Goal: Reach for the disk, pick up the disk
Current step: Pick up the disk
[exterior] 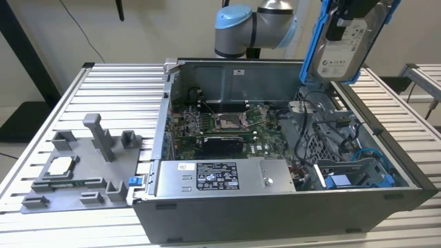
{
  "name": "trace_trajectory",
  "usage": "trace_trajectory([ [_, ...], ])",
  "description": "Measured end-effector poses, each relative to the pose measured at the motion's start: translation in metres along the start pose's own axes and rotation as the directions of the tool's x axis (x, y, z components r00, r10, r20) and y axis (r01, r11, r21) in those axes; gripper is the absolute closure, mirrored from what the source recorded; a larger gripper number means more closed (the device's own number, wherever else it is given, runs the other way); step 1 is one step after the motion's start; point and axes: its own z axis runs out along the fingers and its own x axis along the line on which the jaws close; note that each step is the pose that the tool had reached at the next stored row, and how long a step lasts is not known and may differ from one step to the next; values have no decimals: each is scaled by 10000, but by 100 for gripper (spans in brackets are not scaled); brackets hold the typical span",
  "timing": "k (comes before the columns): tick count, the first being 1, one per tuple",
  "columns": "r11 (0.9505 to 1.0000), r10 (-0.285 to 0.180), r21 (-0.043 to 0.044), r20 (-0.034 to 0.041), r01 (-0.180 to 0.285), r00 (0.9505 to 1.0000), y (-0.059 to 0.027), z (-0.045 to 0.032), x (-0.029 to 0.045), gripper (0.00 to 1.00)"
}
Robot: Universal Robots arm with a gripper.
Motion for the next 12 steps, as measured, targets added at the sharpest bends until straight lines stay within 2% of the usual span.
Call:
trace_trajectory([
  [12,10000,2,-4,-288,-2,9996,5,41,378,100],
])
